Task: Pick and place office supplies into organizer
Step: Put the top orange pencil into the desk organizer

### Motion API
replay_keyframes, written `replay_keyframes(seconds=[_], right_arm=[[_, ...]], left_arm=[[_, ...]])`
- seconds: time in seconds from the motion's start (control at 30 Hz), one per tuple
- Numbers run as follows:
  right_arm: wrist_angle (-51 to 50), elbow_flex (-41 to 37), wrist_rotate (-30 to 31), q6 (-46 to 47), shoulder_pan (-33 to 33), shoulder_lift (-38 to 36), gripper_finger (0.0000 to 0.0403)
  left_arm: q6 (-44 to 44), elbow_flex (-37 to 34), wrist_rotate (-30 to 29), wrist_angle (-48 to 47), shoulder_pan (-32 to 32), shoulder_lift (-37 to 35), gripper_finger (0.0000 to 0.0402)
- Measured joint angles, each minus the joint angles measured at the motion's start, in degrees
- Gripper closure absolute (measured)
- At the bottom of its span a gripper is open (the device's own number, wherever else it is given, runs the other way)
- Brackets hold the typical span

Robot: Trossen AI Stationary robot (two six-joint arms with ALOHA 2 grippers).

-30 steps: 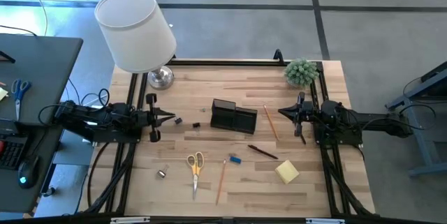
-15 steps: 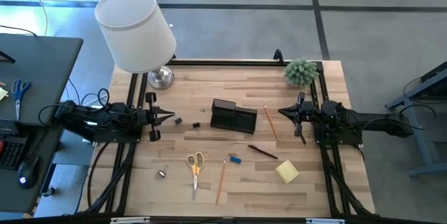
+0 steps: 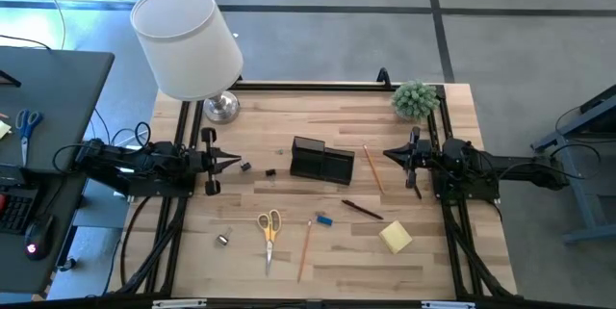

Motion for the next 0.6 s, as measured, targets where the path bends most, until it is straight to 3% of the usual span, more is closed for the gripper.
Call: replay_keyframes(seconds=[0.2,0.33,0.6], right_arm=[[0.8,0.0,0.1,3.9,0.0,0.0,0.0402],[4.4,0.0,0.6,0.7,0.0,0.0,0.0402],[9.6,0.0,4.0,-1.3,0.0,0.0,0.0402]], left_arm=[[-14.2,0.0,1.1,0.0,0.0,0.0,0.0389],[-21.6,0.0,2.0,0.0,0.0,0.0,0.0389],[-23.0,0.0,1.7,0.0,0.0,0.0,0.0389]])
